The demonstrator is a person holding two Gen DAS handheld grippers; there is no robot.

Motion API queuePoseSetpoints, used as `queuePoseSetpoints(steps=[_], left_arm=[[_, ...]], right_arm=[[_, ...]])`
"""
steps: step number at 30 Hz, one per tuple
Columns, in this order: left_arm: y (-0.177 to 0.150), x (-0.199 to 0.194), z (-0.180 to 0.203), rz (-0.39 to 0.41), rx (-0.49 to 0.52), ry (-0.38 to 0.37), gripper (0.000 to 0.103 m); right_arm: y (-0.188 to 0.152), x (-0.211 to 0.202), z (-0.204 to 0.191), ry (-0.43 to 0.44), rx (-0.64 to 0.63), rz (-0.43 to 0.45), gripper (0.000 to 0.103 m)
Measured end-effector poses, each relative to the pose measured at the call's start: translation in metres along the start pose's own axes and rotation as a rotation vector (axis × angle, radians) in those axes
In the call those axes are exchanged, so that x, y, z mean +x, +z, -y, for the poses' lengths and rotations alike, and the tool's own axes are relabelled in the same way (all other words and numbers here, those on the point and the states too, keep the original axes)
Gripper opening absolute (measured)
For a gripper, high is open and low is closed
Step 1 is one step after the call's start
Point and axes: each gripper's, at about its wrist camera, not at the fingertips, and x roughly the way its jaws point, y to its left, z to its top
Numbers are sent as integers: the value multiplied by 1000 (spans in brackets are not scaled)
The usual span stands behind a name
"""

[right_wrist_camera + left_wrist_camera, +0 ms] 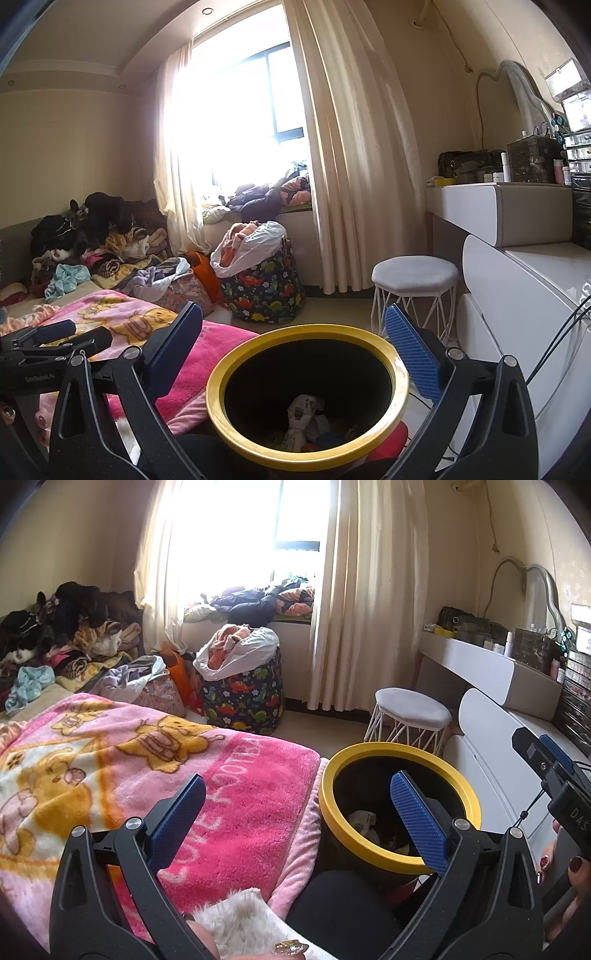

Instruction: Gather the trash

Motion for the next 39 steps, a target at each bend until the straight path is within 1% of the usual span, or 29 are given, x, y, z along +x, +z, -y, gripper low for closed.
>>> queuePoseSetpoints(steps=[29, 33, 35, 37, 39], left_arm=[[1, 0, 0, 1, -3, -1, 92], [3, 0, 0, 3, 0, 12, 92], [5, 0, -1, 4, -5, 32, 92], [8, 0, -6, -5, -11, 87, 92], [7, 1, -19, -26, -33, 117, 92]], right_arm=[[-2, -1, 5, -11, 4, -7, 97], [-1, 0, 4, -9, 4, -7, 97], [-1, 2, 1, 5, 0, -16, 97], [4, 10, -9, 45, -21, -42, 97], [11, 21, -28, 120, -42, -75, 97]])
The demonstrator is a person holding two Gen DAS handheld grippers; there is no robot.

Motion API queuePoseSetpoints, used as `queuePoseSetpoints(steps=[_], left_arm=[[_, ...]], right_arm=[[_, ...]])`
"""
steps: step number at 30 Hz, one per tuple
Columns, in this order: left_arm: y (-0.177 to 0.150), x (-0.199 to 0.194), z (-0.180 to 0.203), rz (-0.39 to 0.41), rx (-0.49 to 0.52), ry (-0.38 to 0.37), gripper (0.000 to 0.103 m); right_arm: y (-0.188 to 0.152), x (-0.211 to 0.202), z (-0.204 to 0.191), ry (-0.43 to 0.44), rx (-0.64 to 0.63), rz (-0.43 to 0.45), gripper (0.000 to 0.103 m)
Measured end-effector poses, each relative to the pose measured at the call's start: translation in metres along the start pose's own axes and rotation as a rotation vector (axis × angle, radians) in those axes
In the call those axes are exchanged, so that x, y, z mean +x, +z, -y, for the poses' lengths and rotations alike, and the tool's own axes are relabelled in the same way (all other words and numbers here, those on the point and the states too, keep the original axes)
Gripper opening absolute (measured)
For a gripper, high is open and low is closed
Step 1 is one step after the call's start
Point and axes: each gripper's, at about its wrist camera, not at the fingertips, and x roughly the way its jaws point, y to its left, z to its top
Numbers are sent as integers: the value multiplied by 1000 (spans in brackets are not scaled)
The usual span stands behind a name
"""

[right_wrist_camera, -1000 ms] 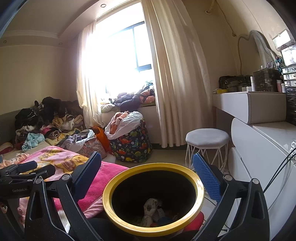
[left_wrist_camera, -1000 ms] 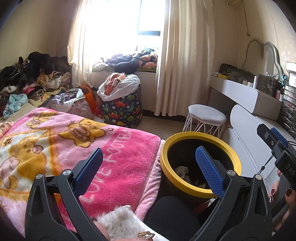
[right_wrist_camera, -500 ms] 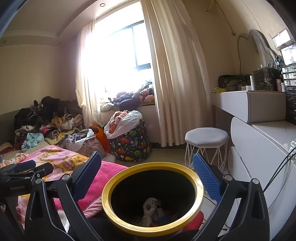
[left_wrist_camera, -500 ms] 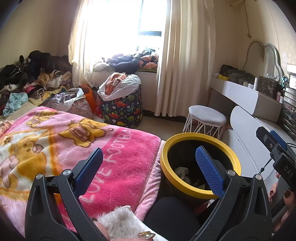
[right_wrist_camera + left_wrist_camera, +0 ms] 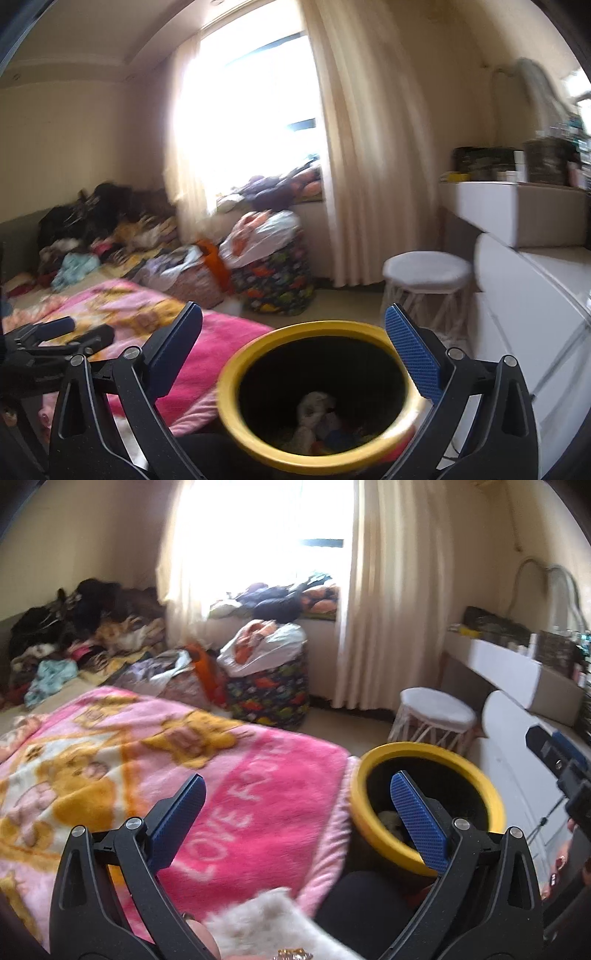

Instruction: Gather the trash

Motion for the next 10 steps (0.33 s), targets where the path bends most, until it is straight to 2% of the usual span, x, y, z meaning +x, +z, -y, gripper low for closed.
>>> queuePoseSetpoints(steps=[2, 4, 6, 8, 10], left_arm=[[0, -1, -30, -21, -65, 44, 92], [-2, -4, -71, -40, -133, 127, 92], [-9, -12, -124, -65, -204, 259, 92], [-23, -26, -189, -94, -269, 463, 92], [-43, -41, -247, -130, -351, 617, 92]], right_arm=[[11, 16, -32, 112, -43, -31, 97], [20, 35, -74, 250, -90, -80, 97], [24, 58, -131, 432, -147, -162, 97], [14, 85, -201, 627, -203, -293, 97], [-11, 108, -271, 745, -273, -430, 97]])
